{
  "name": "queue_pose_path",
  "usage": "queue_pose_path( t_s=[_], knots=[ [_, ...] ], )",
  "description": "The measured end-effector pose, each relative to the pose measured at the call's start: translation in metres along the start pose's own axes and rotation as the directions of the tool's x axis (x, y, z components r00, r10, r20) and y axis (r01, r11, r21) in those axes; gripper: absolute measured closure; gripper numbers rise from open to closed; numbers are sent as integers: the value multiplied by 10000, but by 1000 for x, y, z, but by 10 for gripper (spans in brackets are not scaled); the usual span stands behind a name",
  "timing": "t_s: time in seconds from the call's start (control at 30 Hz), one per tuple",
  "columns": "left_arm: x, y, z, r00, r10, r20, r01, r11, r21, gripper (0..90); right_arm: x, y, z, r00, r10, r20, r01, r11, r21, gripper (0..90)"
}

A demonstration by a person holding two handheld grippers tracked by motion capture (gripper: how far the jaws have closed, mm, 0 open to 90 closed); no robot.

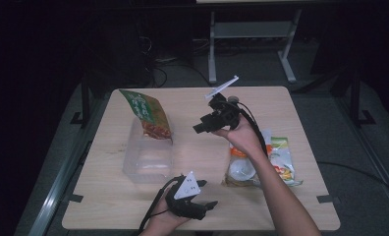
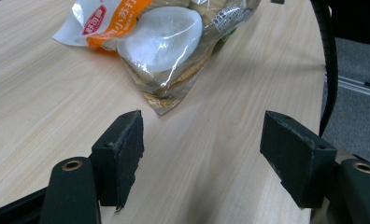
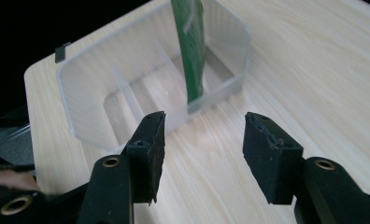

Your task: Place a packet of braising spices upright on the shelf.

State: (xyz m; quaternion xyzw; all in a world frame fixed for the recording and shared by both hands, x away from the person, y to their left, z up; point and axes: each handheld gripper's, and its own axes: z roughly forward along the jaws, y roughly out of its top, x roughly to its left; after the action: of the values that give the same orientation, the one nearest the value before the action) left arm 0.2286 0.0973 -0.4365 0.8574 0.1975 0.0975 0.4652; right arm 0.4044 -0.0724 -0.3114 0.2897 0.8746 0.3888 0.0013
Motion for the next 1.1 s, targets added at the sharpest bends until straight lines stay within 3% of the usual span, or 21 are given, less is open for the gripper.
queue_pose_path(
  t_s=[0.3,0.57,0.67,0.83,0.97,1.0,1.1],
  knots=[
    [7,6,1,9998,-215,21,215,9998,-8,300,-14,-31,-23,9981,495,376,-498,9987,87,457],
    [9,11,11,9999,8,118,-12,9996,289,316,-24,-57,-40,9924,983,743,-1001,9948,204,448],
    [9,12,14,9998,-161,147,157,9994,301,316,-29,-68,-45,9896,1165,846,-1188,9927,222,442],
    [8,12,15,9997,-210,113,207,9996,199,315,-37,-86,-54,9836,1426,1104,-1461,9890,238,432],
    [8,11,15,9996,-276,97,274,9994,197,315,-45,-104,-62,9741,1802,1365,-1852,9824,244,425],
    [8,11,15,9996,-245,111,243,9995,191,314,-48,-112,-65,9682,2049,1434,-2103,9773,238,416],
    [8,10,16,9997,-204,123,201,9995,255,313,-51,-120,-67,9655,2102,1539,-2164,9760,246,414]
  ],
)
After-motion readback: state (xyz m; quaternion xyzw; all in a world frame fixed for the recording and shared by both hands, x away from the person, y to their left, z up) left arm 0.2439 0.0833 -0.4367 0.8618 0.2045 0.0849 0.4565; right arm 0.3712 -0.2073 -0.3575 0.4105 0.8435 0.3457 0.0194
